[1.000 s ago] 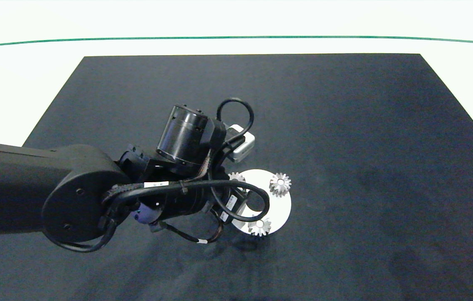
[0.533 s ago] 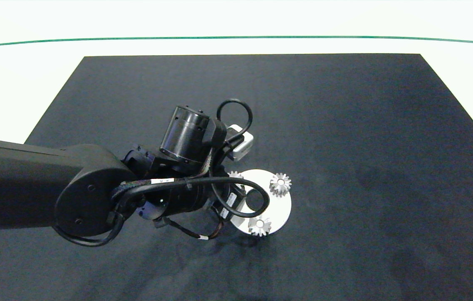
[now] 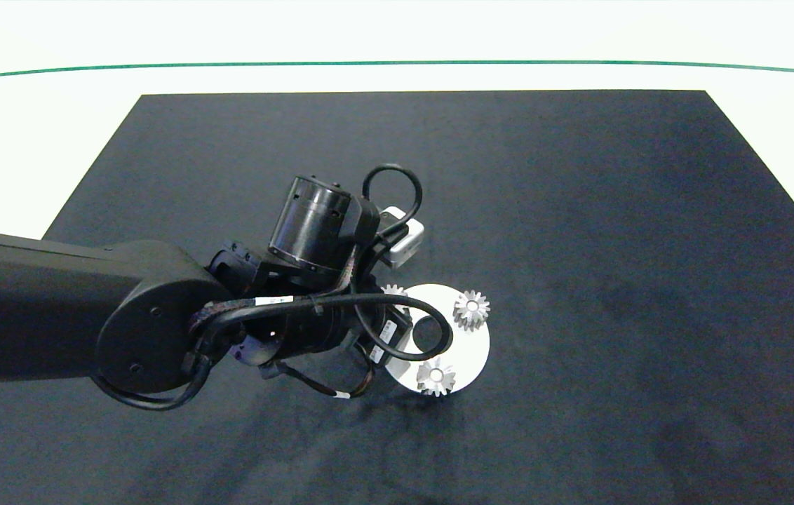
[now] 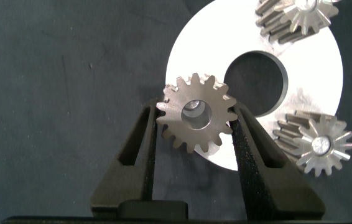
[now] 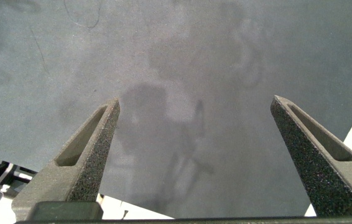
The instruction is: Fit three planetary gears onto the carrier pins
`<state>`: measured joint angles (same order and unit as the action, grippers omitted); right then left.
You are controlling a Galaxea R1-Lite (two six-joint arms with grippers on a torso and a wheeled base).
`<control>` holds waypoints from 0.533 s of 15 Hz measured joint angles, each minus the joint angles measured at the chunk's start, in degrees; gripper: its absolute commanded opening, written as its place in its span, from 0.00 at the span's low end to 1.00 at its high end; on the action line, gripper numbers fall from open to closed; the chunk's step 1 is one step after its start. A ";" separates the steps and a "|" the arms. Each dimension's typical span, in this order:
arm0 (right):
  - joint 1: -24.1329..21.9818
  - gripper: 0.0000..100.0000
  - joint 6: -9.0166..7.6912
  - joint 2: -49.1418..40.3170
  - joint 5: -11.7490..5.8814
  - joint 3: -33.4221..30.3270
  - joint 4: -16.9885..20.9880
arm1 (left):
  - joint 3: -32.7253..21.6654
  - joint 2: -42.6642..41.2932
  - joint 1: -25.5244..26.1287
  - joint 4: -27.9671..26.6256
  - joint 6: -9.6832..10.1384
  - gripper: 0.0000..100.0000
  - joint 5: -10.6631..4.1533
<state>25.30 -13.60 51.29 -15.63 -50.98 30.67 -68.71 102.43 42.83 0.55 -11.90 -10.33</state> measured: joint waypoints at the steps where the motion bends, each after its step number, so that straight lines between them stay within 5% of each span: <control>1: 0.00 1.00 0.00 0.01 0.00 0.00 0.00 | -0.17 0.22 -0.02 0.09 -0.04 0.00 0.00; 8: 0.00 1.00 -0.01 0.28 -0.02 0.22 0.00 | -1.50 1.77 -0.18 -0.11 0.00 0.00 0.00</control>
<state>25.30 -13.62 51.57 -15.65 -50.76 30.67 -70.21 104.19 42.64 0.44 -11.90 -10.33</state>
